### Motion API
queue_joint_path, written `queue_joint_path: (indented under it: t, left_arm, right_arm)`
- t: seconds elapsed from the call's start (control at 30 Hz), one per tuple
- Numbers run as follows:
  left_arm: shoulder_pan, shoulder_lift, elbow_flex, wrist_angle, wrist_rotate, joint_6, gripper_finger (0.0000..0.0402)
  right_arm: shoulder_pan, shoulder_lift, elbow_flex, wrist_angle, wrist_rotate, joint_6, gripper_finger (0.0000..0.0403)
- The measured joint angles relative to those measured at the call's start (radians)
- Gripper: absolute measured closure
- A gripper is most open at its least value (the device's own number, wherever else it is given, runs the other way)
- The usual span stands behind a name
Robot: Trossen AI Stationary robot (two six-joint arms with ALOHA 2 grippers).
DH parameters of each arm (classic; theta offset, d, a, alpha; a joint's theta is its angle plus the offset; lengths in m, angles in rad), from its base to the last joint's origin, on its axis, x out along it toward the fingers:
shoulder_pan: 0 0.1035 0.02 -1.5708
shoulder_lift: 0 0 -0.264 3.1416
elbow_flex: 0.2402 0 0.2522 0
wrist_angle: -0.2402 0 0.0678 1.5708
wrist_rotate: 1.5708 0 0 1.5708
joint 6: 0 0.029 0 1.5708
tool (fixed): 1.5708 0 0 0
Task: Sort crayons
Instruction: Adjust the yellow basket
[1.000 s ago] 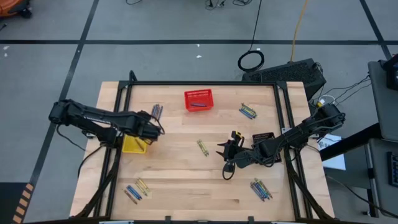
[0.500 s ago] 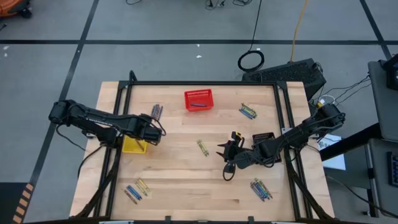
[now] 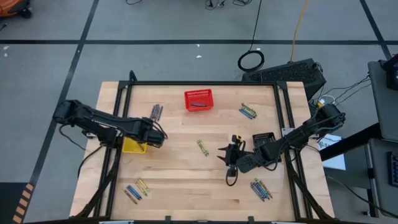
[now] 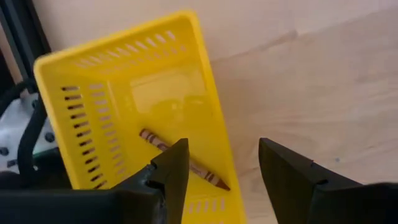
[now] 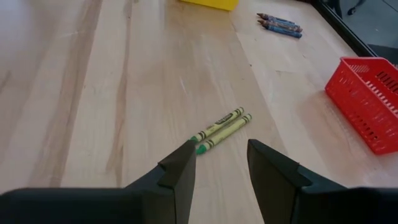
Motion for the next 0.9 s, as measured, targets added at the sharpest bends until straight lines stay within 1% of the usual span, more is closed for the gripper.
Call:
queue_joint_path:
  t: [0.1,0.23,0.5,0.67,0.9]
  left_arm:
    - [-0.004,0.032,0.0,0.029,0.022,0.006,0.0254]
    - [-0.004,0.051,0.0,0.037,0.023,0.006,0.0305]
    - [-0.005,0.055,0.0,0.045,0.051,0.01,0.0391]
    - [-0.018,0.054,0.0,0.106,0.055,0.005,0.0395]
    - [-0.048,0.054,0.001,0.195,0.052,-0.066,0.0398]
  right_arm:
    - [0.008,0.0,0.0,0.001,0.001,-0.009,0.0273]
    - [0.017,0.0,0.0,0.003,0.003,-0.015,0.0273]
    - [0.029,0.0,0.0,0.007,0.003,-0.015,0.0273]
    - [0.035,0.0,0.0,0.007,0.003,-0.015,0.0273]
    - [0.037,0.0,0.0,0.007,0.004,-0.015,0.0273]
